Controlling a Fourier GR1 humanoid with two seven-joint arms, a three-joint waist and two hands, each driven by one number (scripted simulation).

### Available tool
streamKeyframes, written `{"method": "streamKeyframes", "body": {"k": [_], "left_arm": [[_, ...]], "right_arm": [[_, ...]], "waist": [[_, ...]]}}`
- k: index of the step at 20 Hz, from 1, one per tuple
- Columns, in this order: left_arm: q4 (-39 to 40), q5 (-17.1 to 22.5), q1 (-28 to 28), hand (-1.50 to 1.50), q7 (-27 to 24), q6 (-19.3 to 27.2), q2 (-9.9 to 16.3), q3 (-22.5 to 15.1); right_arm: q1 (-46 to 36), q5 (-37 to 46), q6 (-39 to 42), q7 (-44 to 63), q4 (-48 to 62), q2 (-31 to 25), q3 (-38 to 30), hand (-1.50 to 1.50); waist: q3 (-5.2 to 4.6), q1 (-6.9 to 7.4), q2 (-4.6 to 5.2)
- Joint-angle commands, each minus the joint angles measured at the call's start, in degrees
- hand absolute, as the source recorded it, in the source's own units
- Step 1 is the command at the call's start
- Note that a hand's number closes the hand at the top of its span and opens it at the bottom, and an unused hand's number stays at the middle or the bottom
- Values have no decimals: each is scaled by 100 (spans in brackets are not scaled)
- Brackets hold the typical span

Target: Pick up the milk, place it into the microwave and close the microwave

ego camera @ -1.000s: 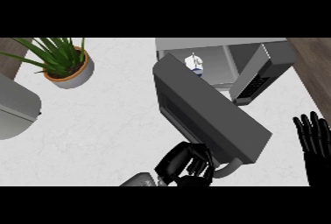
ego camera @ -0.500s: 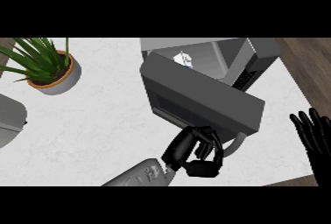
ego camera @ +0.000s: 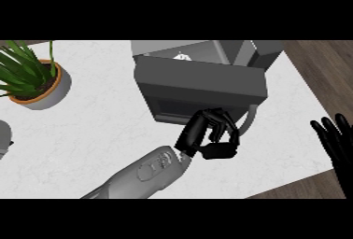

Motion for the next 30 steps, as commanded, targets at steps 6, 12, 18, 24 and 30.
{"method": "streamKeyframes", "body": {"k": [6, 12, 18, 24, 30], "left_arm": [[287, 1000, -595, 150, -503, 173, -16, 782], [762, 1343, -900, 150, -803, 71, -16, 998], [1126, 1628, -1068, 150, -1061, -63, -16, 1039], [1262, 1829, -1166, 150, -1277, -86, -16, 1071], [1304, 2032, -1190, 150, -1520, -120, -16, 1023]], "right_arm": [[-35, -487, 123, 360, -277, -160, -10, -150], [-87, -688, 134, 490, -393, -257, -80, -150], [-264, -846, 162, 572, -531, -367, -136, -150], [-325, -1028, 167, 707, -649, -464, -172, -150], [-442, -1247, 154, 870, -728, -604, -256, -150]], "waist": [[-18, -281, 120], [-5, -425, 198], [3, -527, 252], [7, -592, 263], [5, -618, 251]]}}
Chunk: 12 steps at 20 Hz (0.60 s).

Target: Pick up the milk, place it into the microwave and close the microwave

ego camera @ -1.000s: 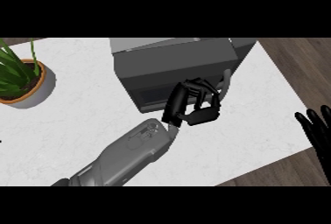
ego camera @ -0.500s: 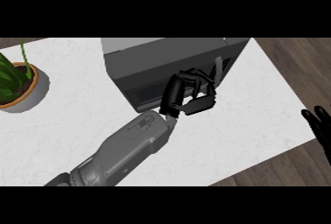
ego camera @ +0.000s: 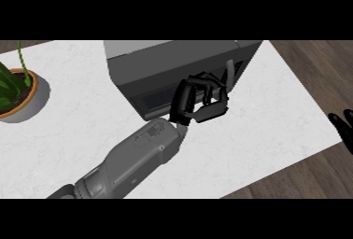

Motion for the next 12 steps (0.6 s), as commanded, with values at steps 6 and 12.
{"method": "streamKeyframes", "body": {"k": [6, 12], "left_arm": [[494, 280, -298, 150, -229, -97, 0, 98], [564, 413, -425, 150, -344, -121, 1, 86]], "right_arm": [[-109, -266, -29, 224, -116, -211, -151, -150], [-150, -411, -58, 336, -142, -272, -179, -150]], "waist": [[-1, -116, 76], [6, -120, 83]]}}
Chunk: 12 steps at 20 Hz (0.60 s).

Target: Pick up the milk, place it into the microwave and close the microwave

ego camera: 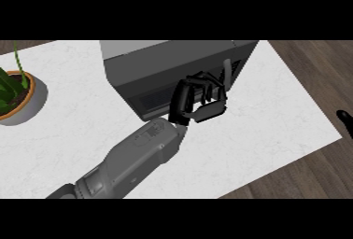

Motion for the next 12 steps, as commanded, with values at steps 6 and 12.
{"method": "streamKeyframes", "body": {"k": [6, 12], "left_arm": [[494, 270, -415, 150, -24, -154, -3, 111], [528, 394, -401, 150, -131, -142, -3, -1]], "right_arm": [[-106, -287, -58, 141, 20, -140, -184, -150], [-209, -526, 18, 266, -105, -248, -126, -150]], "waist": [[5, -44, 90], [-3, -50, 73]]}}
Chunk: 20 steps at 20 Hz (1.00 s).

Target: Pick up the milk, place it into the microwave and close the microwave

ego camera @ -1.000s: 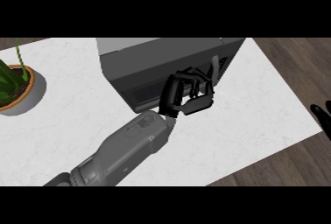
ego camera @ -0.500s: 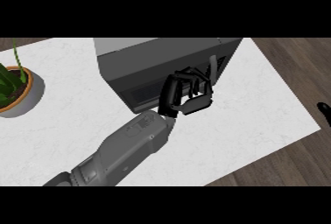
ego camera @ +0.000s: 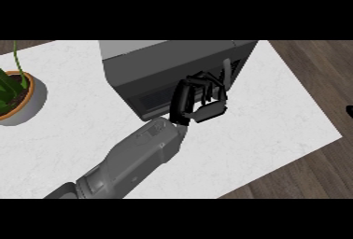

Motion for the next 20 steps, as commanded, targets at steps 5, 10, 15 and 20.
{"method": "streamKeyframes", "body": {"k": [5, 10, 15, 20], "left_arm": [[488, 195, -349, 150, 21, -131, 1, 54], [517, 306, -424, 150, -39, -109, 1, 30], [573, 404, -459, 150, -87, -164, 1, -16], [567, 540, -527, 150, -120, -145, 1, -24]], "right_arm": [[-75, -384, 237, 172, -100, -189, 125, -150], [-144, -538, 271, 250, -29, -333, 21, -150], [-142, -673, 321, 294, -10, -386, 21, -150], [-201, -808, 348, 343, -34, -494, -54, -150]], "waist": [[-7, -27, 94], [-4, -19, 97], [1, -24, 103], [-2, -78, 87]]}}
